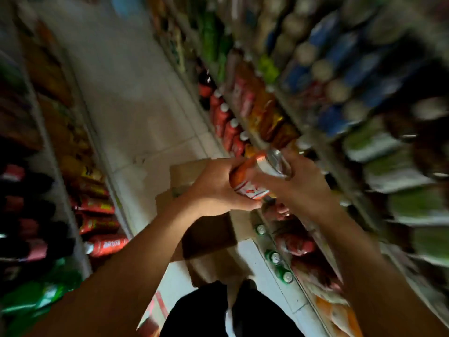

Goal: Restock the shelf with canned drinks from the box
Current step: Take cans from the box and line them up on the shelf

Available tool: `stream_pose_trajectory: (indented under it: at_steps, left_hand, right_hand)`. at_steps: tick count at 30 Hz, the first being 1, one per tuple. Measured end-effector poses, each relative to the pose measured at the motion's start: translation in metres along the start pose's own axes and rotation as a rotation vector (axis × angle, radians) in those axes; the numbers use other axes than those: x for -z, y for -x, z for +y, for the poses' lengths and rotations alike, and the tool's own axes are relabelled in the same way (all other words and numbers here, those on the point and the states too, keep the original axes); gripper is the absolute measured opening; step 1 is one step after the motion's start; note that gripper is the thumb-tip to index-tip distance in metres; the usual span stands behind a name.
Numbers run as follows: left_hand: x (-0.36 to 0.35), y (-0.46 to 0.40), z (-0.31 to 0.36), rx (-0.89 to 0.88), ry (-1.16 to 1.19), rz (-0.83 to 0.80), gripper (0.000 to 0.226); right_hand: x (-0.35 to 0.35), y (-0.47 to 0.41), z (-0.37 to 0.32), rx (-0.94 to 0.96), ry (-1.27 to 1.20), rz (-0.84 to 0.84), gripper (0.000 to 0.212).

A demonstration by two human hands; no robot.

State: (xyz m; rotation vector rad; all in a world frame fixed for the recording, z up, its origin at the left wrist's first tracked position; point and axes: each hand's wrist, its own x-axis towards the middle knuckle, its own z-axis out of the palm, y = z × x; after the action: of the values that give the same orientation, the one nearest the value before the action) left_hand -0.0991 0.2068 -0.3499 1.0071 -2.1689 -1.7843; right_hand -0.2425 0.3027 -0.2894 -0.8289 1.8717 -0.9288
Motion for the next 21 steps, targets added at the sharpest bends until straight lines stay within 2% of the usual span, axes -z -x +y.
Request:
stream_pose_trajectory:
  at_steps: [3,5,7,9,12,15,18,21]
  left_hand:
    - [-0.025,0.028,0.101,-0.098,0.094,-0.041,0.079]
    - [-0.056,0.042,0.145,-0.17,0.113,-0.083,0.079]
    - [-0.096,0.061,0.186,-0.189,0.153,-0.131,0.082]
    - [-0.137,0.077,0.216,-0.28,0.098,-0.139,0.084]
    - [-0.186,0.098,0.254,-0.375,0.041,-0.113,0.077]
    - [-0.233,0.12,0.291,-0.534,-0.048,-0.008,0.069]
    - [-0.267,0.142,0.322,-0.625,-0.085,-0.004,0.06]
    - [-0.291,0.145,0.335,-0.667,-0.145,0.04,0.06]
  right_hand:
    - [0.062,0.087,-0.039,0.095,-0.095,0.117,0.062]
    - [0.094,0.137,-0.047,0.141,-0.083,0.252,0.07]
    - [0.124,0.189,-0.046,0.198,-0.072,0.391,0.065]
    - [0.153,0.233,-0.039,0.256,-0.044,0.511,0.06]
    - [0.192,0.284,-0.027,0.293,-0.043,0.641,0.057]
    - [0.23,0.328,-0.014,0.305,-0.02,0.715,0.051]
    - [0.259,0.358,-0.004,0.292,-0.006,0.789,0.047]
    - [0.276,0.361,0.008,0.286,0.038,0.856,0.063]
